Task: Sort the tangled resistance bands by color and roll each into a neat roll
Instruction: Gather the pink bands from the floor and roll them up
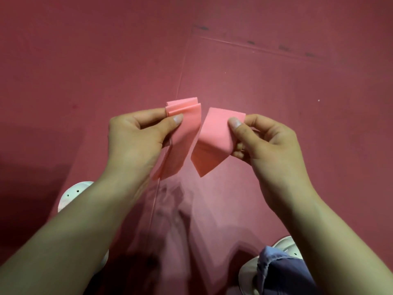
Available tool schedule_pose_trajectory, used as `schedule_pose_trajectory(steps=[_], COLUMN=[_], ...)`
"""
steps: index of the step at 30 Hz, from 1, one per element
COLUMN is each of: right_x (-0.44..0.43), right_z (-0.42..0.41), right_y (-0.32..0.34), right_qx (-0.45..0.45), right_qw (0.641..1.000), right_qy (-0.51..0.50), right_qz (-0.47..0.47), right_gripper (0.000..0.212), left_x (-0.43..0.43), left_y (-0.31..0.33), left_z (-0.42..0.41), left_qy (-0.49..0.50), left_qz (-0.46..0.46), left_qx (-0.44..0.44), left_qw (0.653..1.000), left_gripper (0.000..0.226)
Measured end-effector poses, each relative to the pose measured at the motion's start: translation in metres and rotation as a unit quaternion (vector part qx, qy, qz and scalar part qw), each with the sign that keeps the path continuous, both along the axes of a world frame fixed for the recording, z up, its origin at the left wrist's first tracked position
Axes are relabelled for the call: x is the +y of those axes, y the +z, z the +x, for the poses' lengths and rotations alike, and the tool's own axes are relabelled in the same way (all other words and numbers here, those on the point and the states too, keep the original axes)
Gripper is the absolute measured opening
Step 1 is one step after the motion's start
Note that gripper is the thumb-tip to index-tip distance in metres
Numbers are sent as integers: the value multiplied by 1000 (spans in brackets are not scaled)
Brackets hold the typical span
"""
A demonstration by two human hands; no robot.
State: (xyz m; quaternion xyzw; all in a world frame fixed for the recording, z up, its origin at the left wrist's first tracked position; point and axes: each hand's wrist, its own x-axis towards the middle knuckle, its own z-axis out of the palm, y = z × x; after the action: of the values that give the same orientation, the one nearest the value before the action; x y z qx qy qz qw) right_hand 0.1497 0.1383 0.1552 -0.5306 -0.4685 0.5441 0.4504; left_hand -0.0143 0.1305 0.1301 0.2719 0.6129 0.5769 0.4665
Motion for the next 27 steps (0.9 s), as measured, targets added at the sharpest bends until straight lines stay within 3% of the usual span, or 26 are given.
schedule_pose_trajectory(steps=[10,16,22,27], right_x=[-3,-4,-3,-2], right_z=[25,21,26,25], right_y=[-14,-14,-19,-18], right_qx=[-78,-83,-150,-205], right_qw=[996,993,988,978], right_qy=[22,70,26,10], right_qz=[-21,-40,-24,26], right_gripper=[22,21,13,24], left_x=[-1,-6,-7,-6], left_y=[-9,-12,-13,-13], left_z=[15,31,36,36], left_qy=[-59,-115,-112,-120], left_qz=[-3,-18,-24,-41], left_qx=[-43,-46,-58,-102], left_qw=[997,992,992,987], left_gripper=[14,30,36,28])
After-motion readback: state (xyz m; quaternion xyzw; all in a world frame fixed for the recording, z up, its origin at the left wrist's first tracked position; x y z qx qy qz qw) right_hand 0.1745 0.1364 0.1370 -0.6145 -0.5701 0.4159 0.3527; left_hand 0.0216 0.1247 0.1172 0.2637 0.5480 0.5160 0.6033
